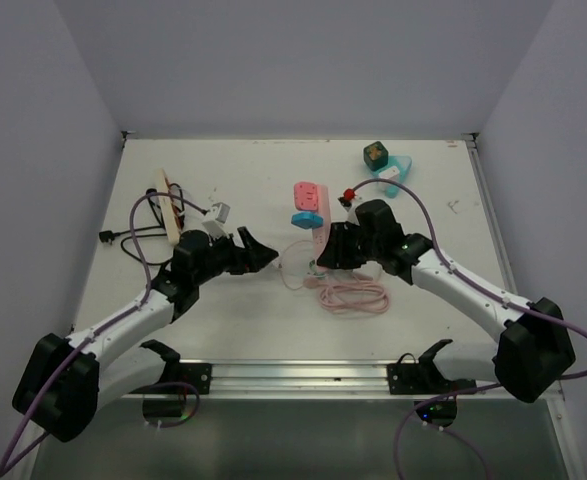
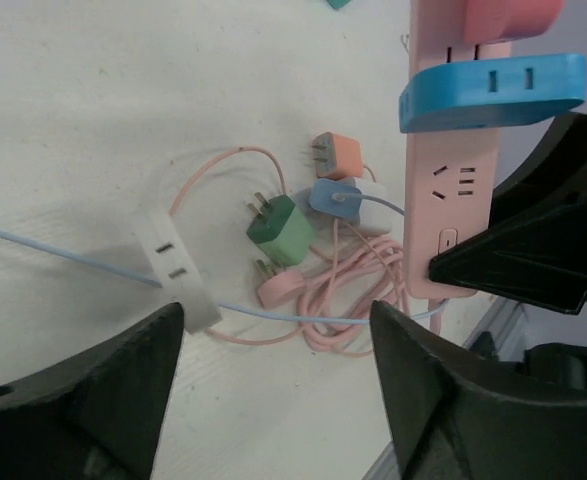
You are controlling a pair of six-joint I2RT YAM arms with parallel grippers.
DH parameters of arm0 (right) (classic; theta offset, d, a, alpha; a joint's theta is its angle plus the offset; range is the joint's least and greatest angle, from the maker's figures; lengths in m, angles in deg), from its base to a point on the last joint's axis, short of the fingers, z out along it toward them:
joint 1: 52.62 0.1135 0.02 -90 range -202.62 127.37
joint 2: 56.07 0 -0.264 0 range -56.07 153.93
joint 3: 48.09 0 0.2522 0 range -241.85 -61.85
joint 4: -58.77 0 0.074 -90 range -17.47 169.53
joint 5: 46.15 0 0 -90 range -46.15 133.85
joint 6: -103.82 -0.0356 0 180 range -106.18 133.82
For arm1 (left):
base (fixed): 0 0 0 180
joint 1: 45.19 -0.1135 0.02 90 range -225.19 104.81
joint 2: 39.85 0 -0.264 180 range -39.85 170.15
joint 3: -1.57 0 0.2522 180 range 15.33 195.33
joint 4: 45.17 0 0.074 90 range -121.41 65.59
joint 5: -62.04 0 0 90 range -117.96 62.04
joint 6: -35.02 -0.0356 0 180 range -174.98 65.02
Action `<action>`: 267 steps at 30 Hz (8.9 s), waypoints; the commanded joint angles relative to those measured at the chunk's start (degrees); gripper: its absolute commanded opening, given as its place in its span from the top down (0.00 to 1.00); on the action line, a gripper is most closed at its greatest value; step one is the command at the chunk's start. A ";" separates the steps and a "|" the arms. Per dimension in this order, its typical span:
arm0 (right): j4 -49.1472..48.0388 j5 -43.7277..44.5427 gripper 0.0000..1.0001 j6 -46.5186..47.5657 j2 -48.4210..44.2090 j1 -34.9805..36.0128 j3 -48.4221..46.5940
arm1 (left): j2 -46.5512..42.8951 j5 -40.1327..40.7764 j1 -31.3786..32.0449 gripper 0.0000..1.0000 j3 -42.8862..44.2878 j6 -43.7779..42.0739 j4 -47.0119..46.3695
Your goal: Pull the plug off the socket
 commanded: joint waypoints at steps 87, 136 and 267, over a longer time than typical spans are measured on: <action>15.47 -0.24 1.00 10.37 19.51 -4.97 -14.73 | -6.45 10.50 13.14 1.00 34.65 -37.22 33.09; -0.62 -0.43 1.00 6.24 0.79 -0.14 -3.31 | 2.08 7.60 -0.66 0.05 13.21 4.89 6.54; 12.21 21.88 0.07 10.64 35.08 9.55 -48.06 | -26.58 32.92 -10.50 0.00 14.80 -26.57 37.41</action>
